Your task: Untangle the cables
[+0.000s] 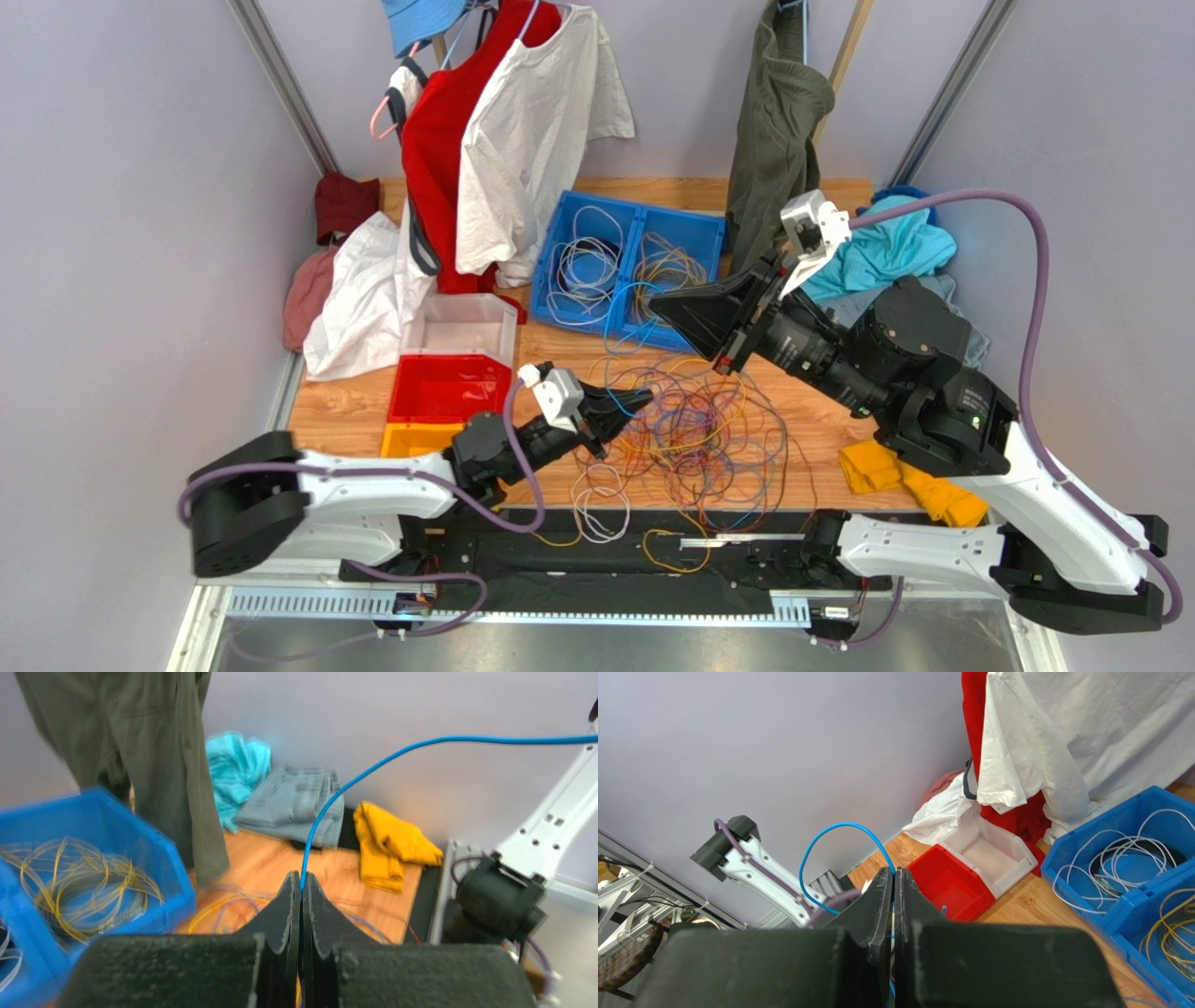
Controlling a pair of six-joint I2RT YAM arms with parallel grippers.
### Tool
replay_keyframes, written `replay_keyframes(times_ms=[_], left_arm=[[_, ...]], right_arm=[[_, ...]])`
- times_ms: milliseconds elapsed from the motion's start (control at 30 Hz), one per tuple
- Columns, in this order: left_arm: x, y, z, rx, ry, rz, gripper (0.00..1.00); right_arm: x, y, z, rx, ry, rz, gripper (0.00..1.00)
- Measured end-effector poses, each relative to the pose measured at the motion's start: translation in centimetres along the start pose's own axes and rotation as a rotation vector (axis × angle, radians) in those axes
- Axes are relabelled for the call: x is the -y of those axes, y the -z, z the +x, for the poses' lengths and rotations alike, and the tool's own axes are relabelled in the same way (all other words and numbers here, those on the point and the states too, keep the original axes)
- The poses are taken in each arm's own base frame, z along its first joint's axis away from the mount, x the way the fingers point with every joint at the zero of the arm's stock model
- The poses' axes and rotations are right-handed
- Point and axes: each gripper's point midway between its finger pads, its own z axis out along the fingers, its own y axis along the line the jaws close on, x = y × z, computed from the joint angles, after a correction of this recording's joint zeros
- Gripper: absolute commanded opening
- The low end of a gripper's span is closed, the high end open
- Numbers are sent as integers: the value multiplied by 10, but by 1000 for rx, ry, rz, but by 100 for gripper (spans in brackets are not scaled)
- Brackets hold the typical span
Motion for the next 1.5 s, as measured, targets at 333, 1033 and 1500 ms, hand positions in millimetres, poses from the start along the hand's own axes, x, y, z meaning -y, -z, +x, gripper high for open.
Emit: replay_keyframes(times_ms=[333,1033,1500], left_arm=[[-34,42,-121,-176,169,-326,0],[-65,104,-139,-676,64,-648,0],[-135,153,-175,-645,49,-1012,0]], right_arm=[[70,43,78,-34,5,202,3],[109,38,189,-203,-42,267,68],[119,54,222,-238,-68,258,66]])
